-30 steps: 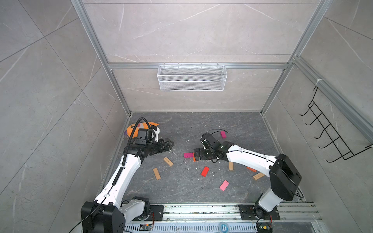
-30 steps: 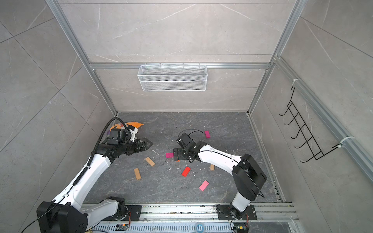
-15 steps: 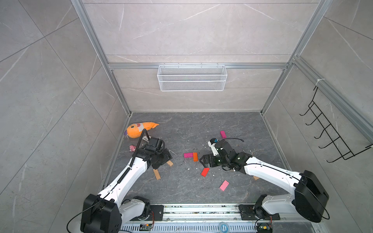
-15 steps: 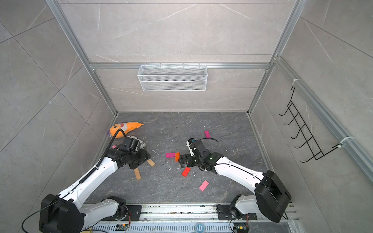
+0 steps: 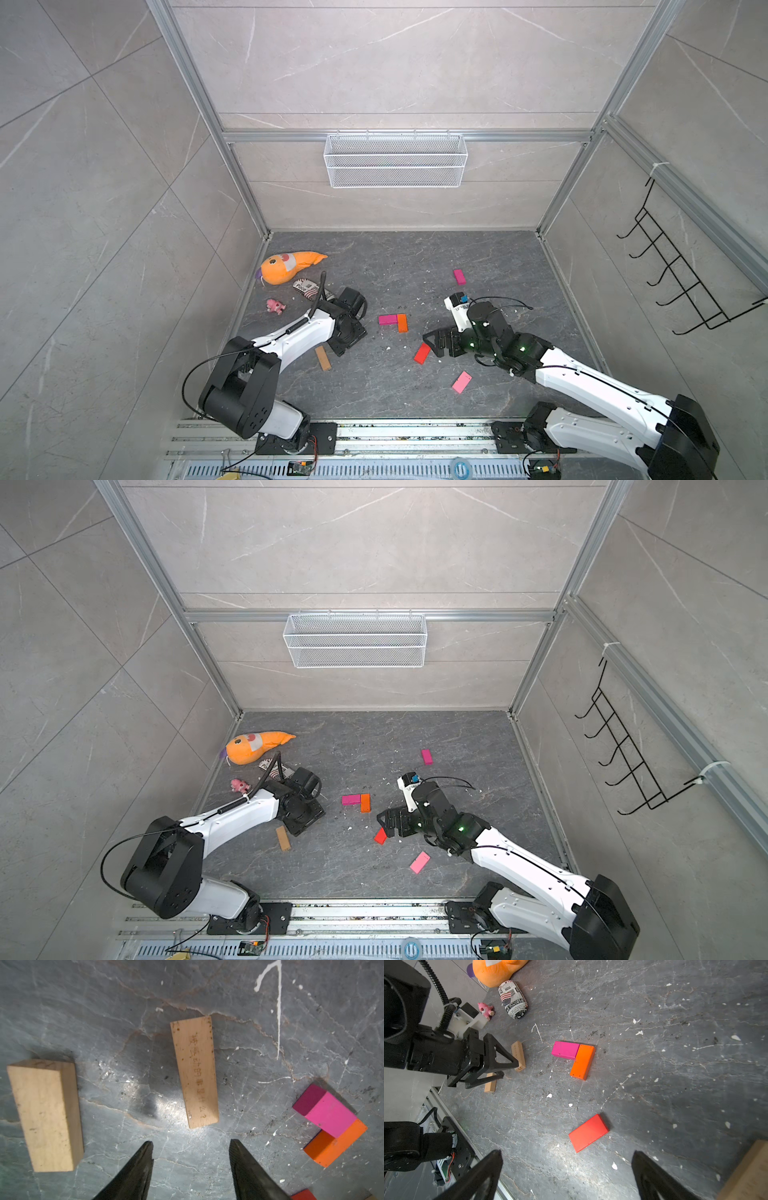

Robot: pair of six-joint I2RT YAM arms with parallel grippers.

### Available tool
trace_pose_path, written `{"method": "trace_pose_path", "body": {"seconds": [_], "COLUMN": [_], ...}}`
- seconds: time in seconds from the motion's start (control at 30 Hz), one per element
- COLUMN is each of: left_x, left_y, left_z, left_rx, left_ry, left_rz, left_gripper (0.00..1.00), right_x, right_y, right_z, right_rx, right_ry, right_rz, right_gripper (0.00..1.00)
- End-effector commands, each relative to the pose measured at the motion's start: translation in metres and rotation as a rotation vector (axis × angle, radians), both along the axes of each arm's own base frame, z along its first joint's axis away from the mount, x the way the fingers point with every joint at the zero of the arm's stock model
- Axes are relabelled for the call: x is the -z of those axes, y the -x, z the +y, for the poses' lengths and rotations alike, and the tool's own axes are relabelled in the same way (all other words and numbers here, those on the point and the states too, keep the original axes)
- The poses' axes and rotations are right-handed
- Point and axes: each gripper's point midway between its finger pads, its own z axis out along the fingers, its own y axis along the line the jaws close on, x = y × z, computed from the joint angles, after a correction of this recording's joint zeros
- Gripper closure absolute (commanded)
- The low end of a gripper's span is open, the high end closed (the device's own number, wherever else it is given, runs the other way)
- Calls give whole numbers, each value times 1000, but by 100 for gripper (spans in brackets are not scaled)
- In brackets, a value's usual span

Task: Assemble the letter p with building blocks
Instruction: Pick up the building block from the center of the board.

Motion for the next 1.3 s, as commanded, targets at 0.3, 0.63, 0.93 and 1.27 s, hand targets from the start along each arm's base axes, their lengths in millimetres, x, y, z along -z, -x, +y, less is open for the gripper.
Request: {"method": "trace_pose_path", "body": {"seconds": [0.3, 0.63, 0.93, 1.27], "left_x": [12, 14, -18, -27], "left_y": [-16, -15, -10, 34], "left_z": [-5, -3, -37, -93], "left_rx": [-48, -42, 213, 572], "left_ry": [-40, -75, -51, 92], "left_rz": [9, 16, -62, 33], "left_gripper": [48, 62, 80, 81], "right_x": [21, 33, 28, 30], "right_y": [0, -3, -11, -33], "right_z": [-5, -6, -5, -14], "right_rx": [-18, -5, 27, 137], "right_ry": [75, 107, 99, -21], "right_rz": [20, 44, 29, 112], "right_gripper": [0, 0, 0, 0]}}
